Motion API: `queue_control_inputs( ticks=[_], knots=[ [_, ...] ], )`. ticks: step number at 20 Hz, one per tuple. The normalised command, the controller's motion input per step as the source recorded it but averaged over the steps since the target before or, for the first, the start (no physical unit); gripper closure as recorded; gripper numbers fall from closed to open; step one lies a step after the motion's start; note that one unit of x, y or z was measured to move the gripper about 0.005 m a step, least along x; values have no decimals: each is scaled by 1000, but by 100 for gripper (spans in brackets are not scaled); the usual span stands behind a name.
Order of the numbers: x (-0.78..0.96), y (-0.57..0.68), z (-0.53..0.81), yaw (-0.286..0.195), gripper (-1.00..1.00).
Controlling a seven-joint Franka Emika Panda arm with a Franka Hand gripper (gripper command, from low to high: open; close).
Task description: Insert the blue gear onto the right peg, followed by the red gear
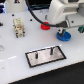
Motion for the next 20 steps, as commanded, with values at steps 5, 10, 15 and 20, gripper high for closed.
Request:
queue_control_inputs(
  ticks=[5, 10, 15, 20],
  knots=[
    [-283, -72, -293, 0, -100],
    [-327, -122, -161, 0, -100],
    [-171, 29, 72, 0, -100],
    [-249, -25, 102, 0, -100]
  ],
)
